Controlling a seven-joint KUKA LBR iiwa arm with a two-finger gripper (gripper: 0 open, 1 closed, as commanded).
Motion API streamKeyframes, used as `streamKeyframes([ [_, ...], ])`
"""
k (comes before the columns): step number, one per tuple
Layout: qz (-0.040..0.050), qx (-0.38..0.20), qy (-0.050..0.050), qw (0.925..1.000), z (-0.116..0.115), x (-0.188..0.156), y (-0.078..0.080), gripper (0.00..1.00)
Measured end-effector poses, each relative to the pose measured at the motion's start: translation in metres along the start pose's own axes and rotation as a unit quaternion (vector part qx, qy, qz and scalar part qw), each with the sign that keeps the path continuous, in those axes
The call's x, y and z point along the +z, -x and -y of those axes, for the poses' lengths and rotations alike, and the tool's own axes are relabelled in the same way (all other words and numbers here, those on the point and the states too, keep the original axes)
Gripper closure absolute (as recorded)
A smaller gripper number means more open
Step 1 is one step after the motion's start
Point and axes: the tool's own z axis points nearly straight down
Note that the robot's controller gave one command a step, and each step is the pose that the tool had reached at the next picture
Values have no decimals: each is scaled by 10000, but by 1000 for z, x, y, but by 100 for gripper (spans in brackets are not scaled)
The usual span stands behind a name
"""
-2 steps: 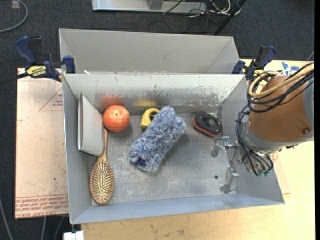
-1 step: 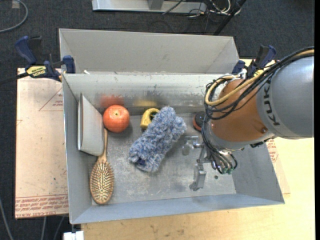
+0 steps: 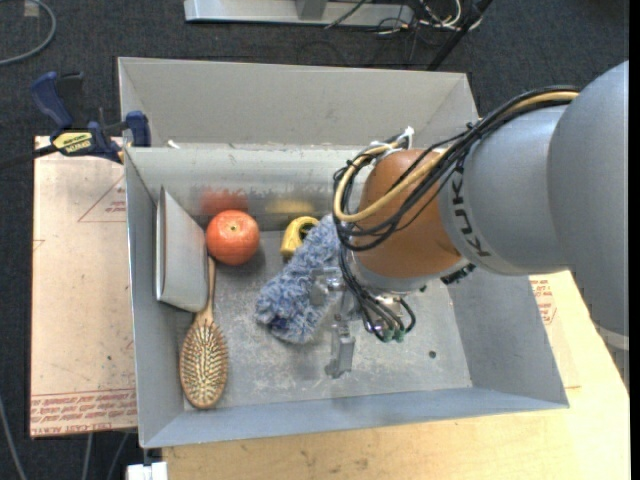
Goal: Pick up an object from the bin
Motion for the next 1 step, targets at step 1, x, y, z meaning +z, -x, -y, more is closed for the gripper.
streamKeyframes([
  [1, 24, -1217, 18, 9926, 1, 4, 33, 0],
])
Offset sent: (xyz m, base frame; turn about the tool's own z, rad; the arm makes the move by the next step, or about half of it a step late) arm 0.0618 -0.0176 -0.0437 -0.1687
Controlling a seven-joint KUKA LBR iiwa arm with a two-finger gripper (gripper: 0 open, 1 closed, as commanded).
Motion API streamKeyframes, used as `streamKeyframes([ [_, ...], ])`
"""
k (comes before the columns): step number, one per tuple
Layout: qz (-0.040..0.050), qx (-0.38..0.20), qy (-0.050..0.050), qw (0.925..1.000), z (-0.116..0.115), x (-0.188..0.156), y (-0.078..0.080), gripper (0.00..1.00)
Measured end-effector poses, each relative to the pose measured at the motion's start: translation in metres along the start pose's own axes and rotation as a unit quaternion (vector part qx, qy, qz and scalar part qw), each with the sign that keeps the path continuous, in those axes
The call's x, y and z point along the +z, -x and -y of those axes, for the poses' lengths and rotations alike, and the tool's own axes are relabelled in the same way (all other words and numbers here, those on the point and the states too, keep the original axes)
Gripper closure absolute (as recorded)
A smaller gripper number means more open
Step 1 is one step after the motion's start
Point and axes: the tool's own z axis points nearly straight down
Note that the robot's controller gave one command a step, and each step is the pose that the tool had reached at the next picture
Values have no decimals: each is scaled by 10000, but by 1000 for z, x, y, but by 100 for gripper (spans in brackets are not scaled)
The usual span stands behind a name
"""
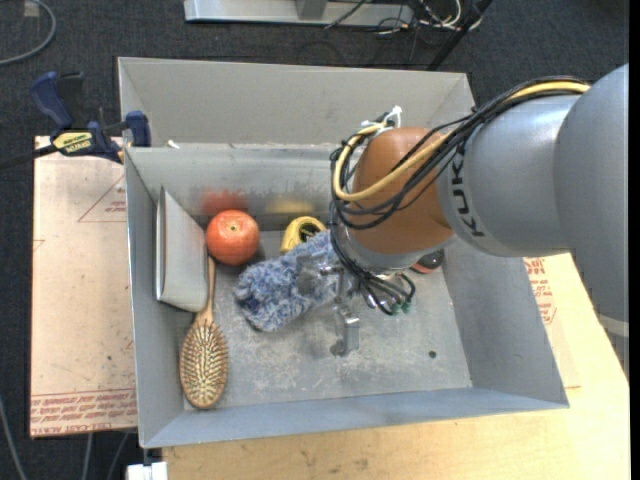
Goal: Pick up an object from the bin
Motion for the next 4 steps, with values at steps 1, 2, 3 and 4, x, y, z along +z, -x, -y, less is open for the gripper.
streamKeyframes([
  [1, -15, 36, -13, 10000, 25, 24, 13, 0],
  [2, 38, -1005, -10, 9949, 20, 37, 45, 100],
  [3, 38, -1005, -10, 9949, 20, 37, 45, 100],
  [4, 25, -1005, -7, 9949, 19, 33, 44, 100],
])
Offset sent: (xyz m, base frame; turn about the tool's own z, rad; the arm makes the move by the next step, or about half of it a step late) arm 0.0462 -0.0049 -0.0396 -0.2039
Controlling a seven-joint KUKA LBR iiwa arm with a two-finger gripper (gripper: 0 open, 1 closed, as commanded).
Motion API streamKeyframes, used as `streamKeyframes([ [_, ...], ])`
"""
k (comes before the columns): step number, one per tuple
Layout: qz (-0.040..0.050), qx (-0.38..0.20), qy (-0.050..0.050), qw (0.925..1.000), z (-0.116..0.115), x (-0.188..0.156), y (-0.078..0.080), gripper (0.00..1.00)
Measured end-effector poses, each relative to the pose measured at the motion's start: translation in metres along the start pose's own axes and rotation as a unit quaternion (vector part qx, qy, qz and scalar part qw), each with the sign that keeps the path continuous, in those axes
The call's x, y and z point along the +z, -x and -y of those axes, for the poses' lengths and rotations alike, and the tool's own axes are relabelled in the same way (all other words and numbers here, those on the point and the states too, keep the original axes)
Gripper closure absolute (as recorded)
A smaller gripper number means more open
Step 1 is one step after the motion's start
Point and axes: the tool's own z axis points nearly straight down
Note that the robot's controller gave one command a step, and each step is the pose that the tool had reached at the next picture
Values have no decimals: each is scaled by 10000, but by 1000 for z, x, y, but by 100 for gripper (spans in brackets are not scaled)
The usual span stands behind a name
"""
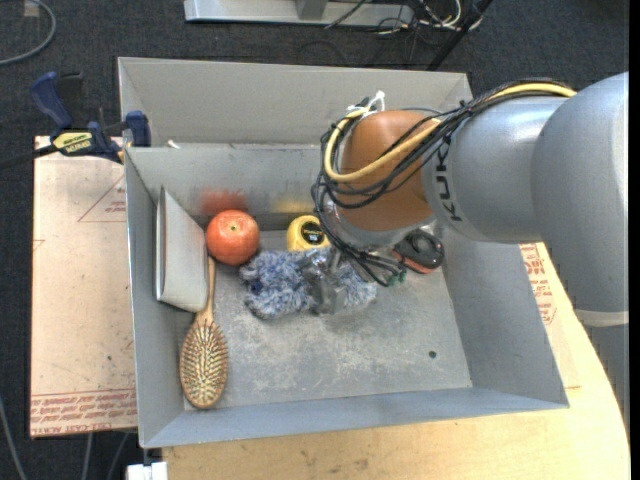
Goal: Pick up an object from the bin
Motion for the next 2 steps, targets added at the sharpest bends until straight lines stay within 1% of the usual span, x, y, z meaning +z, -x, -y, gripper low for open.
streamKeyframes([
  [1, 1, 1, 2, 10000, 0, -12, 0, 100],
  [2, 23, 0, -6, 10000, 0, -18, 1, 100],
])
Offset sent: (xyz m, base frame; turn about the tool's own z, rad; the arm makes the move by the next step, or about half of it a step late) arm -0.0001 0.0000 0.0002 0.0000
